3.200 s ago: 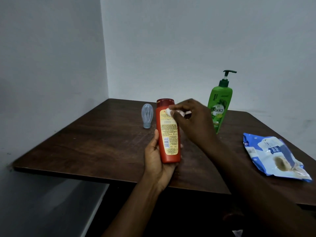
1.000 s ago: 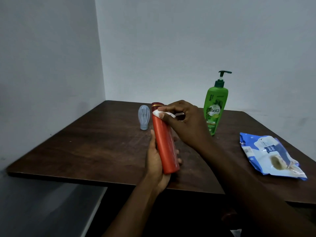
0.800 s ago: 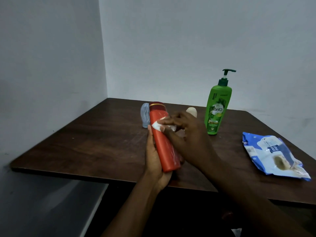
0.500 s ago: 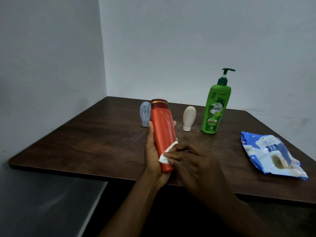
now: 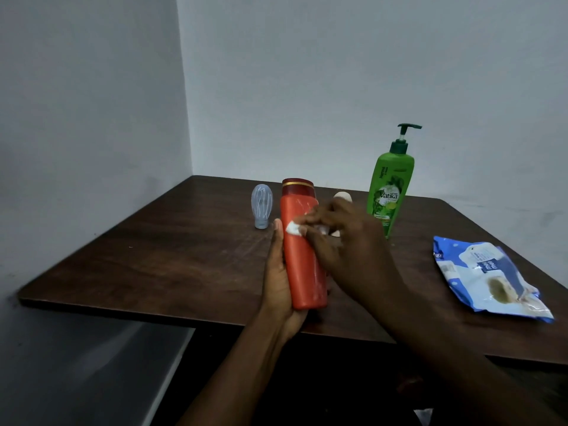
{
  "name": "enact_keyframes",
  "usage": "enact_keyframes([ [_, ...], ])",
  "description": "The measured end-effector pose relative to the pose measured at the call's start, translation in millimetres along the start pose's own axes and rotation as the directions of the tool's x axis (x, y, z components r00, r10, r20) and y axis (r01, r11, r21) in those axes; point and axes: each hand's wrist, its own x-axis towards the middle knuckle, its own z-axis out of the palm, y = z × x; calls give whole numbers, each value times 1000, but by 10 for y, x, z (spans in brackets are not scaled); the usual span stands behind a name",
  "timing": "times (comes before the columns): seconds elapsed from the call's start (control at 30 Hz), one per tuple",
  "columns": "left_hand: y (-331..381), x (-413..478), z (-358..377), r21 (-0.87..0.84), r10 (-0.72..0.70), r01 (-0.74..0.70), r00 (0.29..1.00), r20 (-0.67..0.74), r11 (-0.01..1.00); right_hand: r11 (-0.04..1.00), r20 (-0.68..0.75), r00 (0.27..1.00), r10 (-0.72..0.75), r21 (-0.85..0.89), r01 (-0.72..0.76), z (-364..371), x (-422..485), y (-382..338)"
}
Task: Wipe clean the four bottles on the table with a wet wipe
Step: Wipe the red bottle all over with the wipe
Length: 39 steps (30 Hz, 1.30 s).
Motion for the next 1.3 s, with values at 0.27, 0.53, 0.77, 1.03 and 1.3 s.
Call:
enact_keyframes([
  [0.27, 23, 11, -61, 72, -47, 51, 997, -55, 996, 1000, -13, 1000, -4, -20, 4, 44, 413, 113],
  [0.53, 45, -16, -1, -80, -38, 36, 999, -32, 996, 999, 79, 996, -41, 28, 39, -56, -295, -6],
  [0.77, 32, 10, -5, -12, -41, 40, 998, -40, 999, 993, 152, 982, -114, 57, 107, -199, -765, -116],
  [1.03, -1, -5, 12, -123, -69, 73, 997, 43, 990, 1000, 58, 998, -30, -5, 31, -120, -346, -22],
  [1.3, 17, 7, -57, 67, -33, 32, 999, 11, 997, 999, 10, 999, 40, 34, -41, -45, 331, 151],
])
